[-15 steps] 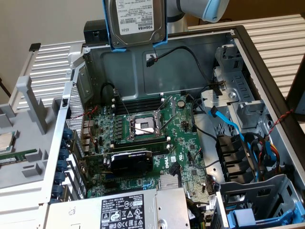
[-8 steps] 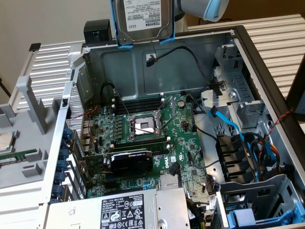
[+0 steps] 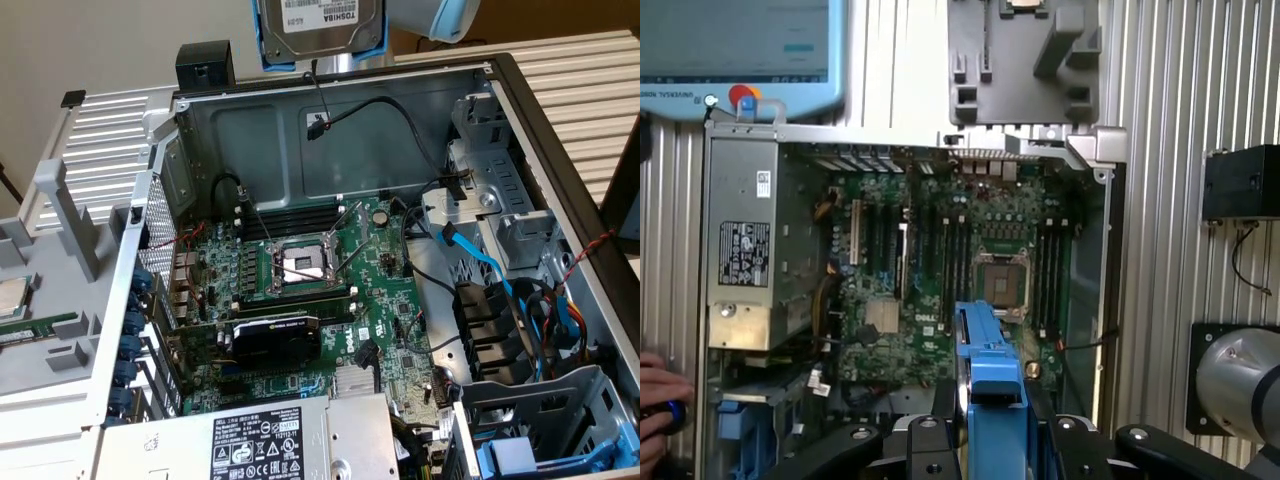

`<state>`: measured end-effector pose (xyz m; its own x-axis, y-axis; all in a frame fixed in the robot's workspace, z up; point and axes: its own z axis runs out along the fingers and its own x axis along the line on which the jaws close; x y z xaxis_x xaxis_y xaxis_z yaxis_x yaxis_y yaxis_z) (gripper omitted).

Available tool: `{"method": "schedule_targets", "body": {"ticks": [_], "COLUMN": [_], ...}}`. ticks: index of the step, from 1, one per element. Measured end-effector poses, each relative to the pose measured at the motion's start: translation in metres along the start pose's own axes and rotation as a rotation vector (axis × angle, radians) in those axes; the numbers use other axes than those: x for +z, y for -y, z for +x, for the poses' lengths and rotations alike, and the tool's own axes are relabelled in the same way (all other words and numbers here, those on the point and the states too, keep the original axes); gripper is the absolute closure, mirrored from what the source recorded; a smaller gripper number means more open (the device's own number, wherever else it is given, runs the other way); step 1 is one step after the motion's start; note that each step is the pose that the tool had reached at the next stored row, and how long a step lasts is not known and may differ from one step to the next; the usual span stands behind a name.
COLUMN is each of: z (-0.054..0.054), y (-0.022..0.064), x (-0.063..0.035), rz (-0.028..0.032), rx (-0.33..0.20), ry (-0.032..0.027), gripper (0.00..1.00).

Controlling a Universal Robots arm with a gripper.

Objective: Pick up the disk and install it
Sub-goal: 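Pick up the disk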

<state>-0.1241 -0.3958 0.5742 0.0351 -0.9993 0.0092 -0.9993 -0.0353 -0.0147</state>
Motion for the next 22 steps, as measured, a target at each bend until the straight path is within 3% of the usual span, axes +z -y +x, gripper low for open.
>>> {"method": "schedule_targets", "body": {"ticks": [22], "z": [0.031], "y": [0.0183], "x": [-0.0081], "rz": [0.0001], "rx": [0.000], "ry": [0.0027], "gripper": [0.64]}}
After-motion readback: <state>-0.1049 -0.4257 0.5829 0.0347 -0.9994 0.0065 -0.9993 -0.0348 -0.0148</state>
